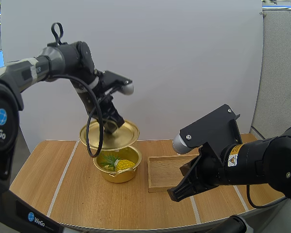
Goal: Open the pot, put the pineapple inside, and close it
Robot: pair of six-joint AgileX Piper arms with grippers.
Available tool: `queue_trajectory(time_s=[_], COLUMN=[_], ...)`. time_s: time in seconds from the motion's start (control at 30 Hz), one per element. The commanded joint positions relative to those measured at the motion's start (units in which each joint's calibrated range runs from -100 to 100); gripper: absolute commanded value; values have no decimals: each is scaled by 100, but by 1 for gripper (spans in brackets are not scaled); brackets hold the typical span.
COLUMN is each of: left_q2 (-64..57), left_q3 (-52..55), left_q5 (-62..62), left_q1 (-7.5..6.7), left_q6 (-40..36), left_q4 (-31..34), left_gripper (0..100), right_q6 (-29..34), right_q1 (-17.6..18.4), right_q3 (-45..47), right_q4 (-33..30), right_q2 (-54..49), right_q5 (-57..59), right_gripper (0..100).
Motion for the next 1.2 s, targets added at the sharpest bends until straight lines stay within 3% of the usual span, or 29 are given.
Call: queue_trajectory(time_s=[0.0,0.27,1.17], left_q2=[133,531,1834], left_q3=[125,214,225], left_q5=[-643,-1792,-2258], left_q1=[-19,-19,-19], left_q6=[118,210,463], left_q4=[-128,-266,-546], left_gripper=[0,0,0], right_q6=[-5,-5,-14], right_q1=[-26,-26,-26], right_q3=[-2,-2,-2], right_q4=[-70,-94,-261], right_q2=[-31,-31,-31], right_q5=[-85,-85,-85], right_gripper=[0,0,0])
